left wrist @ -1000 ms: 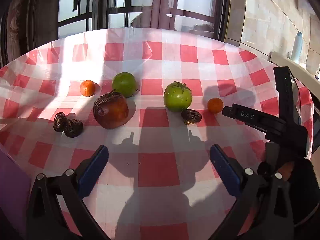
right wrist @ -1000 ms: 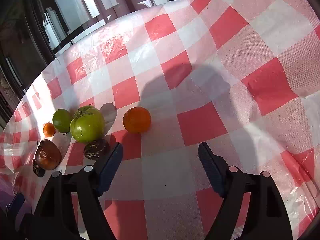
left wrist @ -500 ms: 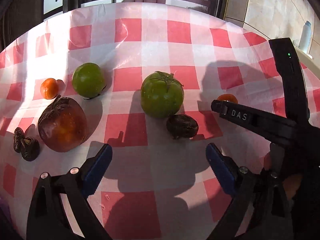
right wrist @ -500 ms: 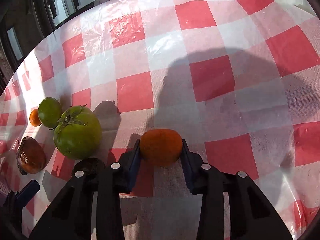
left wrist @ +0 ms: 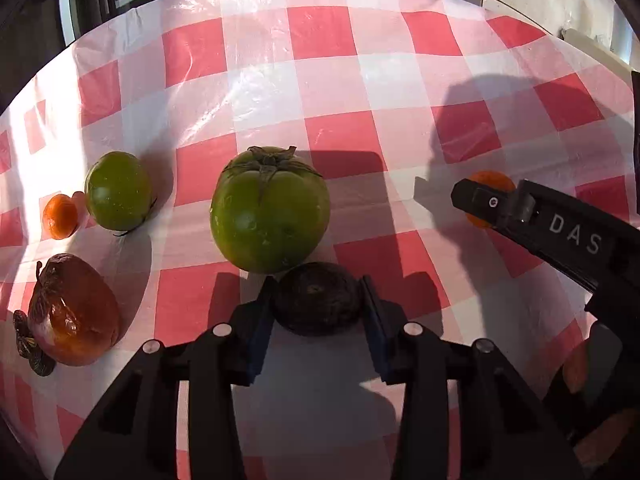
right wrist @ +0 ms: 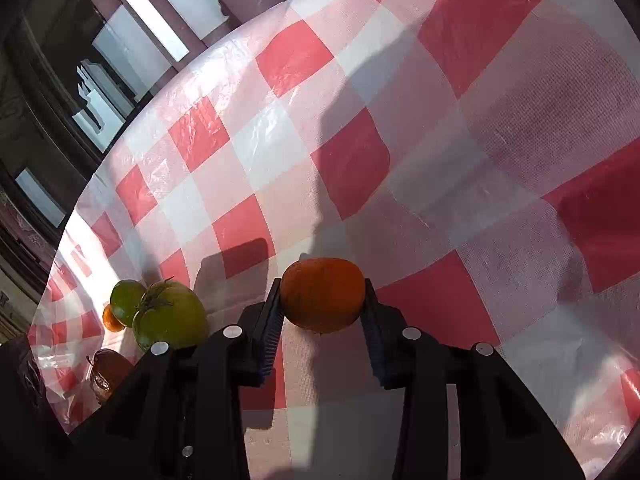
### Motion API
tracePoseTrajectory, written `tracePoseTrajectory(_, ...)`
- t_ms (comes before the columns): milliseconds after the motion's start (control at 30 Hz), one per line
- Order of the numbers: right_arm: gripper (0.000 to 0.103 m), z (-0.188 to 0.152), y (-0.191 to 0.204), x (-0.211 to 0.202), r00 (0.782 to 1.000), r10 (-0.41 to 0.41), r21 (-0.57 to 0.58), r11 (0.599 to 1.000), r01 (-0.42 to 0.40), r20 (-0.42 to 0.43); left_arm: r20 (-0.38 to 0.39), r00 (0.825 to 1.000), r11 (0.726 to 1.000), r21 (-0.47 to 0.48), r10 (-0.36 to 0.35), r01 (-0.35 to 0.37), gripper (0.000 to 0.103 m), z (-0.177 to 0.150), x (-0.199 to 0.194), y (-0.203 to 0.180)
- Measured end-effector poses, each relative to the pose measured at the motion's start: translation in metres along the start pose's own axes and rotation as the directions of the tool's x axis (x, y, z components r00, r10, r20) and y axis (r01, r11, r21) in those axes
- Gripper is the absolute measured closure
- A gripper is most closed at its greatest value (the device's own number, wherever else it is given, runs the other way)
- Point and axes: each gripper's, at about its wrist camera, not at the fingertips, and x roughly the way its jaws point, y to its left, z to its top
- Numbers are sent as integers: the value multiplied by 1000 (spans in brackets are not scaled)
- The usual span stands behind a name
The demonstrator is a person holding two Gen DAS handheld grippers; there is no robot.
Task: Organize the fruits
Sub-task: 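Grasp the dark round fruit with the left tool while the right tool grasps an orange, then carry the dark fruit and orange into the box and release both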
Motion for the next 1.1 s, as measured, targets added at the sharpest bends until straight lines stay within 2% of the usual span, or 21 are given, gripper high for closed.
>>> tracePoseTrajectory(300, 66, 0, -1, 0, 1000, 5, 10, 1000, -5, -1, 49, 999, 997, -78, -14, 17, 63, -18, -28, 17)
tracePoseTrajectory(467, 66, 0, -2, -1, 1000, -8, 19, 1000, 7, 2, 66, 998, 992, -123, -15, 23, 63, -48, -57, 25)
tracePoseTrajectory(733, 66, -5, -2, -14, 998, -46, 32, 998, 45, 49, 75, 997, 991, -131, 19, -9, 63, -95, -112, 46)
tracePoseTrajectory(800, 66, -13, 4, -18, 998, -54, 21, 998, 54, 29, 85, 996, 992, -128, 35, -24, 62, -107, -130, 56)
tracePoseTrajectory(933, 66, -52, 24, -38, 999, 33, 45, 998, -33, -6, 86, 995, 988, -149, 52, -39, 62, -130, -155, 74)
tracePoseTrajectory(1100, 66, -110, 76, -58, 992, 99, -85, 991, -105, -75, 80, 994, 981, -185, 78, -62, 62, -163, -179, 97)
